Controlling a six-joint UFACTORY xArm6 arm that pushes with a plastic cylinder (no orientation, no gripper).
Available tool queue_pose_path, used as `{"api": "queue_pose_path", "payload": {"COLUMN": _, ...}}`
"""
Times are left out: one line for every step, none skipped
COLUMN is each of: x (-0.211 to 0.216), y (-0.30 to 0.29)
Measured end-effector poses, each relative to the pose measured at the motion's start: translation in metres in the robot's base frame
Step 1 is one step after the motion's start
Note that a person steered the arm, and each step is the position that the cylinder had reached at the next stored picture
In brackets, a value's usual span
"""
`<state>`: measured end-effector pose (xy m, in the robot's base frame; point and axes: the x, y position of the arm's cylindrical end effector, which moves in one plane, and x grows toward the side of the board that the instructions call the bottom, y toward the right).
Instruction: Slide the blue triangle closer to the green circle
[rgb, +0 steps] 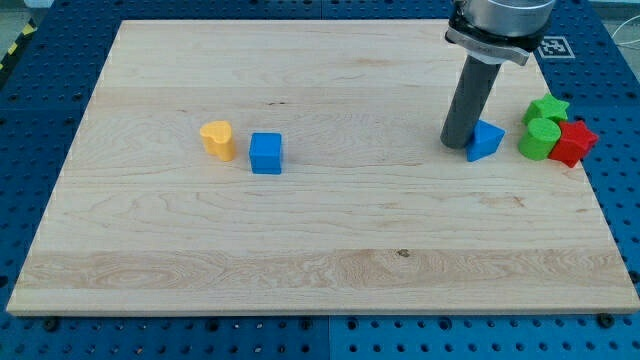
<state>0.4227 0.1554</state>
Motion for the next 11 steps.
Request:
{"api": "queue_pose_path", "payload": {"x": -0.017, "y": 0.0}}
{"api": "queue_pose_path", "payload": {"x": -0.021, "y": 0.0}}
{"api": "queue_pose_path", "payload": {"x": -0.016, "y": 0.001}}
{"api": "queue_pose_path", "payload": {"x": -0.014, "y": 0.001}}
{"api": "queue_pose_path", "payload": {"x": -0.006, "y": 0.004}}
{"api": "queue_pose_path", "payload": {"x": 0.003, "y": 0.009}}
{"api": "queue_pose_path", "payload": {"x": 0.003, "y": 0.011}}
{"api": "queue_pose_path", "payload": {"x": 0.005, "y": 0.017}}
{"api": "queue_pose_path", "payload": {"x": 0.008, "y": 0.019}}
{"api": "queue_pose_path", "payload": {"x": 0.011, "y": 0.021}}
{"api": "queue_pose_path", "payload": {"x": 0.018, "y": 0.021}}
